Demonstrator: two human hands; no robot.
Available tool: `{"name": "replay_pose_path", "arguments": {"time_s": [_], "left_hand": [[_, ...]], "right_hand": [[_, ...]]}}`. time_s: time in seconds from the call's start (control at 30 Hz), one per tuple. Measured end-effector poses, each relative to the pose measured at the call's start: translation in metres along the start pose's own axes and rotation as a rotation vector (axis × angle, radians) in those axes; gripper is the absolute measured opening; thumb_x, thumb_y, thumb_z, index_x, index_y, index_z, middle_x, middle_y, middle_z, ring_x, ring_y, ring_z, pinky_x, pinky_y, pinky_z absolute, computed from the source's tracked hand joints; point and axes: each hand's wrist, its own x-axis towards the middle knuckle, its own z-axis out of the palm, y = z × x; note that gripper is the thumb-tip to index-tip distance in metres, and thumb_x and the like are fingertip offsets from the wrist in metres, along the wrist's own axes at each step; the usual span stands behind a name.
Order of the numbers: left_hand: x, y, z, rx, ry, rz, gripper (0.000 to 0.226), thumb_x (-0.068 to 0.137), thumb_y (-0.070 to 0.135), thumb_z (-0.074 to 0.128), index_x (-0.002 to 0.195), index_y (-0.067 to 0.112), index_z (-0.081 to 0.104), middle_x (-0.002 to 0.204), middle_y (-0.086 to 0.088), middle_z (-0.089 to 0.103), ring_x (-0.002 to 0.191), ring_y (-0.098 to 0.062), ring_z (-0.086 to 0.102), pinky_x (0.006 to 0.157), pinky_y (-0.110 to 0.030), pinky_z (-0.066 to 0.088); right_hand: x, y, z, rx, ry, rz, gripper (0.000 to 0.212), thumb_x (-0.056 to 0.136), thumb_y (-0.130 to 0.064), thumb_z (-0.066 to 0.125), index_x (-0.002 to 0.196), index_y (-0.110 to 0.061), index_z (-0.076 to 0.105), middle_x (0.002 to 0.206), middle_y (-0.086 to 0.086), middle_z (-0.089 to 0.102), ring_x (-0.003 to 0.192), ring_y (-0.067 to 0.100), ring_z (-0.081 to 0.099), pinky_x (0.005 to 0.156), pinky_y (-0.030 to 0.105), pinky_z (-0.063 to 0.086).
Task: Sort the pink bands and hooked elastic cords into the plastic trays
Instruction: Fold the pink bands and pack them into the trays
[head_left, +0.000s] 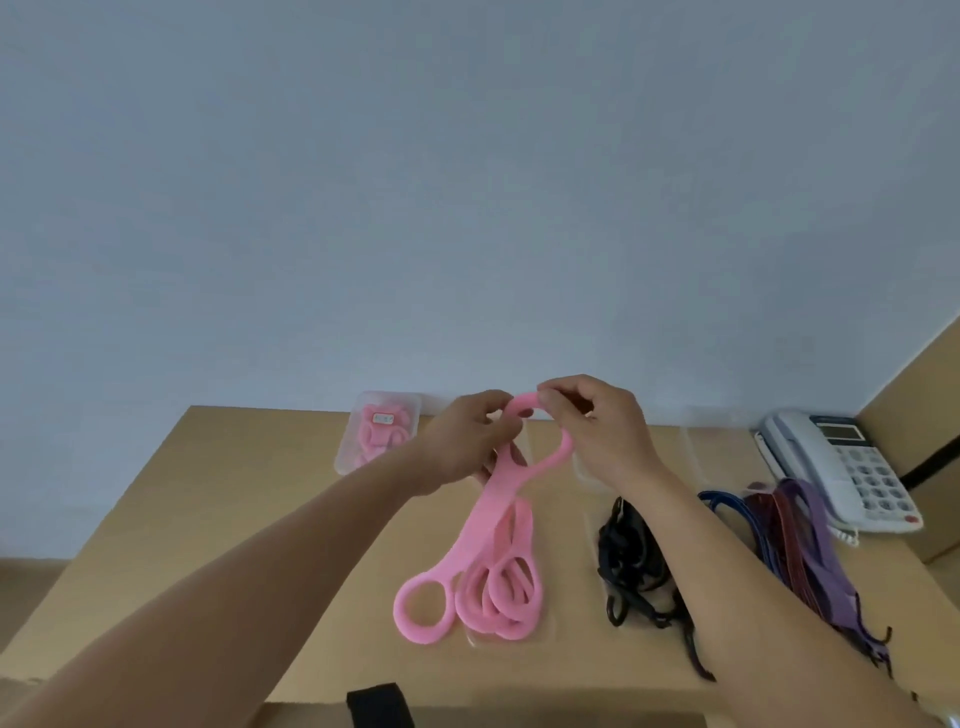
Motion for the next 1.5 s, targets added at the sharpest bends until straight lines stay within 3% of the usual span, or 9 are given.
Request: {"name": "replay_pose_path", "arguments": {"time_s": [0.17, 0.37, 0.57, 0.8, 0.9, 1.07, 1.2, 1.37, 1.5], "left_hand": [[-0.02, 0.012, 0.015, -0.246, 0.062, -0.079, 0.008, 0.096, 0.014, 0.053, 0.102, 0.011, 0.057, 0.084, -0.019, 0.074, 0.065, -0.03, 0.07, 0.056, -0.034, 0.056], [-0.039, 0.034, 0.029, -0.212, 0.03, -0.214, 0.056, 0.09, 0.057, 0.053, 0.083, 0.003, 0.064, 0.085, -0.021, 0.074, 0.072, -0.041, 0.07, 0.057, -0.035, 0.056], [-0.058, 0.049, 0.022, -0.368, 0.001, -0.186, 0.034, 0.094, 0.034, 0.06, 0.103, 0.002, 0.063, 0.089, -0.025, 0.073, 0.063, -0.034, 0.068, 0.049, -0.031, 0.053], [-0.064, 0.044, 0.012, -0.336, 0.021, -0.008, 0.017, 0.095, 0.014, 0.061, 0.107, 0.002, 0.063, 0.089, -0.017, 0.073, 0.063, -0.025, 0.065, 0.054, -0.028, 0.054], [-0.067, 0.038, 0.005, -0.276, 0.041, 0.078, 0.013, 0.093, 0.009, 0.064, 0.104, 0.002, 0.064, 0.085, -0.014, 0.073, 0.064, -0.027, 0.064, 0.057, -0.03, 0.056], [-0.07, 0.029, -0.003, -0.225, 0.051, 0.089, 0.009, 0.092, 0.002, 0.064, 0.101, 0.001, 0.064, 0.082, -0.011, 0.073, 0.064, -0.023, 0.069, 0.06, -0.031, 0.058], [-0.067, 0.027, -0.007, -0.311, -0.031, -0.046, 0.009, 0.09, 0.0, 0.061, 0.098, 0.0, 0.059, 0.084, -0.016, 0.071, 0.07, -0.026, 0.069, 0.065, -0.036, 0.059], [-0.063, 0.028, -0.018, -0.428, -0.16, -0.171, 0.018, 0.093, 0.019, 0.061, 0.093, 0.002, 0.068, 0.087, -0.019, 0.068, 0.081, -0.033, 0.067, 0.073, -0.039, 0.06], [-0.054, 0.025, -0.023, -0.461, -0.169, -0.197, 0.029, 0.096, 0.018, 0.059, 0.108, -0.007, 0.066, 0.096, -0.021, 0.068, 0.092, -0.033, 0.067, 0.089, -0.043, 0.058]], "right_hand": [[-0.008, 0.007, -0.014, 0.036, -0.053, 0.0, 0.013, 0.092, -0.023, 0.067, 0.091, -0.037, 0.068, 0.079, -0.017, 0.069, 0.065, -0.006, 0.061, 0.061, 0.009, 0.043], [-0.016, 0.002, -0.022, -0.071, -0.034, -0.24, 0.019, 0.088, -0.012, 0.072, 0.097, -0.028, 0.074, 0.093, -0.012, 0.064, 0.075, 0.001, 0.06, 0.068, 0.011, 0.046], [-0.031, 0.003, -0.021, -0.24, 0.115, -0.595, 0.017, 0.084, -0.006, 0.075, 0.099, -0.013, 0.077, 0.092, -0.001, 0.062, 0.072, 0.006, 0.058, 0.062, 0.018, 0.049], [-0.04, -0.017, -0.017, 0.128, -0.057, -0.138, 0.011, 0.092, -0.034, 0.065, 0.09, -0.026, 0.073, 0.078, -0.01, 0.069, 0.062, 0.004, 0.059, 0.06, 0.018, 0.047], [-0.037, -0.025, -0.016, 0.139, -0.107, -0.051, 0.024, 0.097, -0.029, 0.059, 0.086, -0.012, 0.072, 0.067, 0.004, 0.069, 0.053, 0.013, 0.055, 0.056, 0.026, 0.049], [-0.035, -0.032, -0.011, 0.08, -0.181, 0.0, 0.002, 0.087, -0.024, 0.073, 0.086, -0.024, 0.073, 0.074, -0.005, 0.071, 0.062, 0.01, 0.063, 0.06, 0.021, 0.051], [-0.036, -0.032, 0.0, -0.216, -0.1, -0.202, 0.017, 0.085, -0.021, 0.075, 0.08, -0.032, 0.063, 0.081, -0.014, 0.061, 0.075, 0.005, 0.058, 0.064, 0.011, 0.044], [-0.037, -0.031, 0.005, -0.353, -0.025, -0.467, 0.009, 0.085, -0.011, 0.075, 0.088, -0.015, 0.067, 0.088, -0.011, 0.051, 0.076, 0.002, 0.055, 0.064, 0.007, 0.041], [-0.038, -0.028, 0.008, -0.4, 0.014, -0.55, 0.005, 0.086, -0.008, 0.073, 0.09, -0.009, 0.07, 0.093, -0.006, 0.051, 0.072, -0.003, 0.052, 0.063, 0.007, 0.042]]}}
